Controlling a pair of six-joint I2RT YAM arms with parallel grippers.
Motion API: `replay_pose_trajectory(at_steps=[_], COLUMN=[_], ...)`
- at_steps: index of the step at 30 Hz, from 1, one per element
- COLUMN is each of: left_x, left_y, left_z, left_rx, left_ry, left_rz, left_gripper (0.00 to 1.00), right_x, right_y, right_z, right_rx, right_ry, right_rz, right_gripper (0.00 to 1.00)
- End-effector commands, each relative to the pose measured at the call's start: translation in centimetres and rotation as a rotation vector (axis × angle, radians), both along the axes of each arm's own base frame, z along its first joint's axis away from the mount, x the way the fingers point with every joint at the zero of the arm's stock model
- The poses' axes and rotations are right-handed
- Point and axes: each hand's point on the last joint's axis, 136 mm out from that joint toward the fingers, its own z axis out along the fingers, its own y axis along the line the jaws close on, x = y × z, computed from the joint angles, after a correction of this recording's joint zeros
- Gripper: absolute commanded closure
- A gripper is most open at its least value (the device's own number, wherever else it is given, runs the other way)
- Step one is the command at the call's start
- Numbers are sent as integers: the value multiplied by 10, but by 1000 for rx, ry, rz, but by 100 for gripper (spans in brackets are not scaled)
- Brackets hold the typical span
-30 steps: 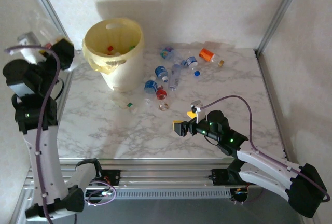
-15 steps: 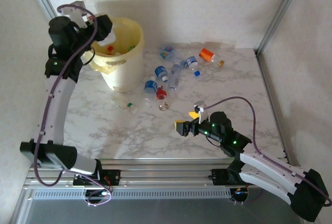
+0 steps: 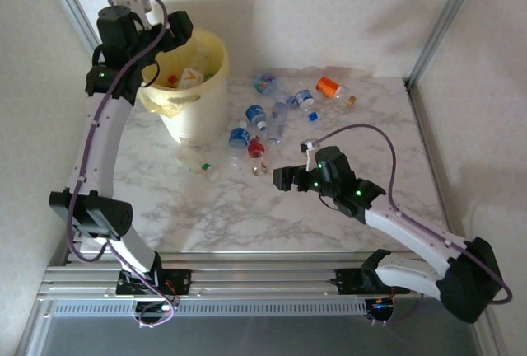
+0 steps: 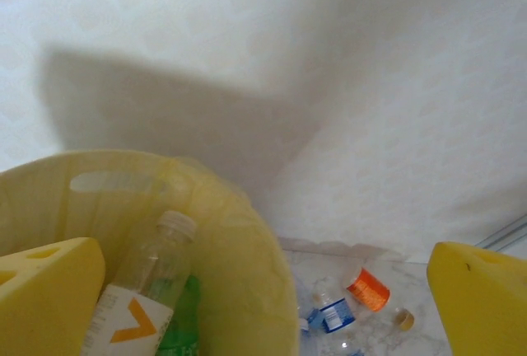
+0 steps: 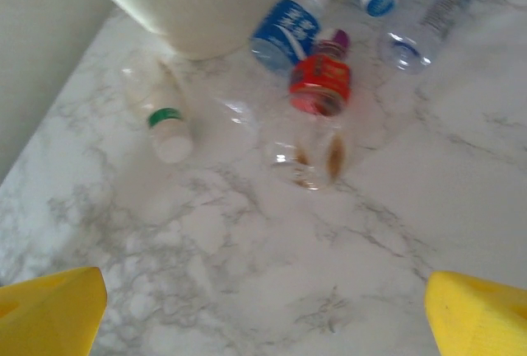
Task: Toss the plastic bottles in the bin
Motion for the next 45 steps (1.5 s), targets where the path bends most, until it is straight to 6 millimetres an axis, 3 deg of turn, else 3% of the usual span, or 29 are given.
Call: replay_pose_trajectory(at_steps=[1,5,10,20,28,35,40,45], left_x=[-60,-113,-164,-215,-235,-235,-231,-222], left_y=[-5,-18,-32,-33,-27,-28,-29,-35], left_z=[57,70,70,41,42,36,29,16], left_rx=[-7,-17,-29,-50,-48,-54,-52,-70], left_ry=[-130,-201,-227,-173,-174,-160,-147,-120], left_rz=[-22,-93,-183,-227,-213,-216,-219,-245], left_gripper=[1,0,1,0,1,1,1,1], right_x=[8,29,52,97,114,116,113,107], right_y=[0,15,37,66,83,92,94,85], right_z=[-27,-45,-64,-98,-119,-130,-130,-115], right_rx=[-50,-71,-84,-94,-76,-50,-42,-35], right_ry=[122,204,250,320,361,376,369,333], right_rz=[-6,26,64,86,91,96,107,87], right_gripper=[1,1,3,6,7,14,26,36])
